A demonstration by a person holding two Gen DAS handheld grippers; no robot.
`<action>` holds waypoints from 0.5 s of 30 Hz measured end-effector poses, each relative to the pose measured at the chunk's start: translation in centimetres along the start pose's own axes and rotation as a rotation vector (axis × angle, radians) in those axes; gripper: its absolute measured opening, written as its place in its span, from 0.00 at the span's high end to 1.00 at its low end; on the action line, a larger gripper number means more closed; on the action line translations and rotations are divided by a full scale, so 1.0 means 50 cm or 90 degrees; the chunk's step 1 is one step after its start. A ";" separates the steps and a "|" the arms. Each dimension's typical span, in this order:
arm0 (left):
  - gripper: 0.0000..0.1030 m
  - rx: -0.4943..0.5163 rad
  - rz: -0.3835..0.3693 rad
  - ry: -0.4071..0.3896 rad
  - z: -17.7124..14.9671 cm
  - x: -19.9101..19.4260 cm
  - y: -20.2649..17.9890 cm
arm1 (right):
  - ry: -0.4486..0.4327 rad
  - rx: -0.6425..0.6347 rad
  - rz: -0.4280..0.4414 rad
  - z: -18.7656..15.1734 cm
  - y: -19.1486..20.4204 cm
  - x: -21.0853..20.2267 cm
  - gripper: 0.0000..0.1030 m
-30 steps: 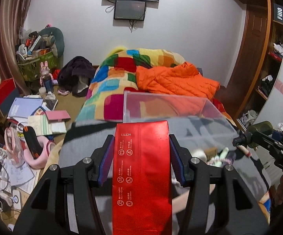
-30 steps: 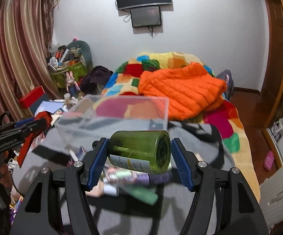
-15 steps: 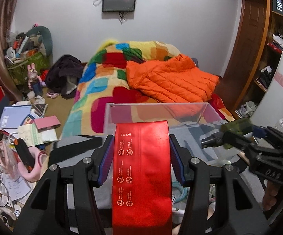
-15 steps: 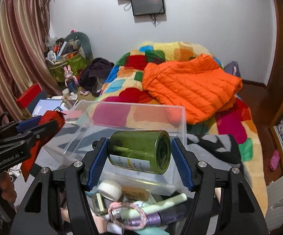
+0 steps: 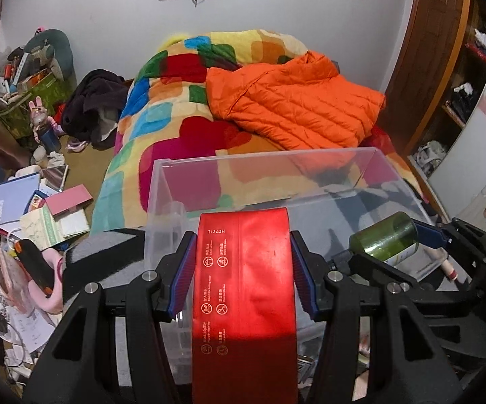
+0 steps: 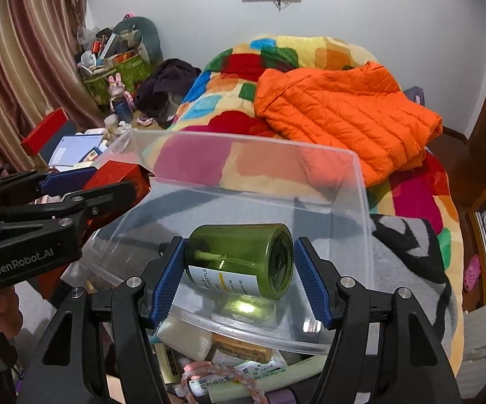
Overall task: Organize objects
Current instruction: 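Carry the red pouch and green bottle with both grippers into the clear box, then open both grippers to drop the pouch and bottle inside the box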
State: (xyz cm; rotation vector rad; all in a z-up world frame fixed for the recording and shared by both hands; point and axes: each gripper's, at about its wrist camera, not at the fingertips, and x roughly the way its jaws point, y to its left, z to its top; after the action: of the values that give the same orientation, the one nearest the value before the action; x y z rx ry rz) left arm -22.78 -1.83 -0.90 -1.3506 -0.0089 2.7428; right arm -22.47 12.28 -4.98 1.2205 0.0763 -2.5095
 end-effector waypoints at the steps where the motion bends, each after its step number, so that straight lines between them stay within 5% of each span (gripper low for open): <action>1: 0.48 0.001 0.003 -0.001 -0.001 -0.001 0.000 | 0.006 0.001 0.003 0.000 0.000 0.002 0.40; 9: 0.47 0.003 -0.006 -0.028 -0.016 -0.054 -0.002 | -0.010 -0.021 0.003 -0.009 0.002 -0.034 0.36; 15: 0.30 0.018 -0.002 -0.084 -0.048 -0.132 -0.011 | -0.045 -0.024 -0.008 -0.025 -0.024 -0.097 0.33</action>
State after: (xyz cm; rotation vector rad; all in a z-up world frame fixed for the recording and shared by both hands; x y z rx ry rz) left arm -16.85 -1.89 2.89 -1.1593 0.0201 2.8128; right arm -19.16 15.05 -2.14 1.1195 0.1136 -2.5468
